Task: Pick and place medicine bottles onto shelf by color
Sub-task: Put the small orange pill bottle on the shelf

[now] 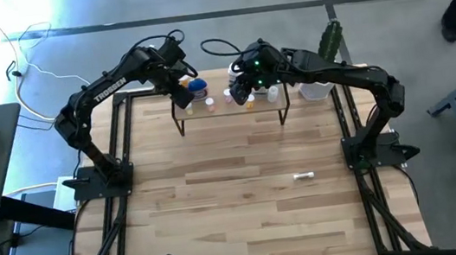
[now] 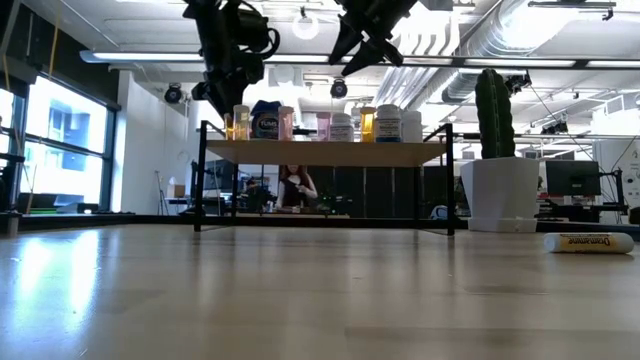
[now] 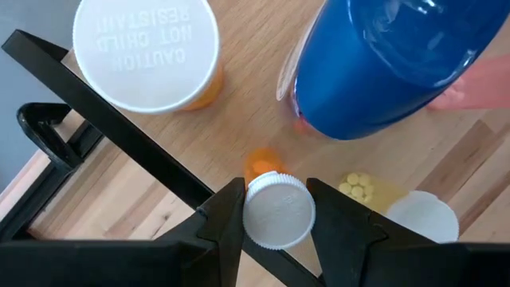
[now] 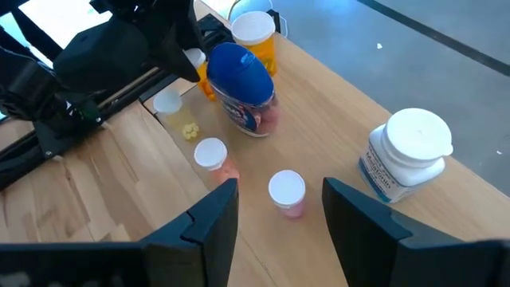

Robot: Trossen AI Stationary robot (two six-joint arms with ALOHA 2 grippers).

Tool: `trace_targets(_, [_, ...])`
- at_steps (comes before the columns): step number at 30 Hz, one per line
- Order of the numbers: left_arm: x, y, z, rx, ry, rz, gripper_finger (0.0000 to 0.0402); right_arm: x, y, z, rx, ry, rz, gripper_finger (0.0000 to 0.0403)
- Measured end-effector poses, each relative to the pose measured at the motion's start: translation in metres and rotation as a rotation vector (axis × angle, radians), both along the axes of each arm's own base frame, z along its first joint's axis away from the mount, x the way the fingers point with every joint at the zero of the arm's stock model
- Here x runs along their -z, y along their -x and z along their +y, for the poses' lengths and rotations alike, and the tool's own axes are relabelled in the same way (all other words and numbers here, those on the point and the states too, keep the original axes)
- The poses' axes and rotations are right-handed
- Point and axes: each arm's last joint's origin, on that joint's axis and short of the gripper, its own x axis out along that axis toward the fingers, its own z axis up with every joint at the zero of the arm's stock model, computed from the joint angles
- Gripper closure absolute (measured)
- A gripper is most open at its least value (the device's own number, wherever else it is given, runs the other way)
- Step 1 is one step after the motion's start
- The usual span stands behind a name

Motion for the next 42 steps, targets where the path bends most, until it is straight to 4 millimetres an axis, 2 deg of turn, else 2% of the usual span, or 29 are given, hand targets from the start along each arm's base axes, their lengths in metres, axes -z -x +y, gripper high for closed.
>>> trace_targets(6, [0.001, 0.0, 0.0, 0.026, -0.003, 0.007, 0.0277, 0.0, 0.002, -0.004, 0.009, 0.004, 0.002, 0.0229])
trace_targets(20, [0.002, -0.002, 0.003, 0.036, -0.021, -0.005, 0.0204, 0.002, 0.009, -0.018, 0.051, -0.006, 0.027, 0.0229])
trace_targets(37, [-0.002, 0.0, 0.001, 0.071, -0.047, 0.012, 0.0202, 0.004, 0.019, -0.033, 0.093, -0.012, 0.061, 0.0229])
trace_targets(42, [-0.019, 0.004, 0.003, 0.066, -0.076, 0.01, 0.0202, 0.006, 0.021, -0.035, 0.093, -0.013, 0.085, 0.0229])
